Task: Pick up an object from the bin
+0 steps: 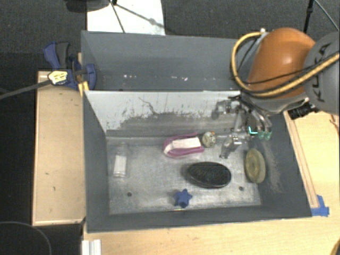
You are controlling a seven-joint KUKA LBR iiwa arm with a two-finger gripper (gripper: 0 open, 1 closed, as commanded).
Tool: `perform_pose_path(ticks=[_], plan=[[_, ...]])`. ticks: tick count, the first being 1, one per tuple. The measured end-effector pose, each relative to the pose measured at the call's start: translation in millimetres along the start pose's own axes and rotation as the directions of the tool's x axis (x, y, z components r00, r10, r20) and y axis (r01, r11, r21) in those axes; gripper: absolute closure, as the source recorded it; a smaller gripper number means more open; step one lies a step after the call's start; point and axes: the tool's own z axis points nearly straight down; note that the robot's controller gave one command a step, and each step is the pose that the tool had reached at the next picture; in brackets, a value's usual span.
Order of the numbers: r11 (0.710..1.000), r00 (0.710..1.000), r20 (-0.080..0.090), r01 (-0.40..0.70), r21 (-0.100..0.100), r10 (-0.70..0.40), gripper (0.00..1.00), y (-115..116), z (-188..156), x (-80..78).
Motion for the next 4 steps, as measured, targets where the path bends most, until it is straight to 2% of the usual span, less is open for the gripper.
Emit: perform_pose_path(ticks=[1,2,3,4], plan=[[0.982,0.982,-0.002,-0.188,-0.001,0.188,0.00,6.6,124.7,42.5],[0.982,0.982,0.005,-0.186,-0.001,0.186,1.00,5.8,121.9,40.3],[0.983,0.983,0.005,-0.186,-0.001,0.186,0.00,5.7,121.9,40.3],[0.998,0.998,0.008,0.069,0.003,-0.069,0.00,-99.4,136.6,19.6]])
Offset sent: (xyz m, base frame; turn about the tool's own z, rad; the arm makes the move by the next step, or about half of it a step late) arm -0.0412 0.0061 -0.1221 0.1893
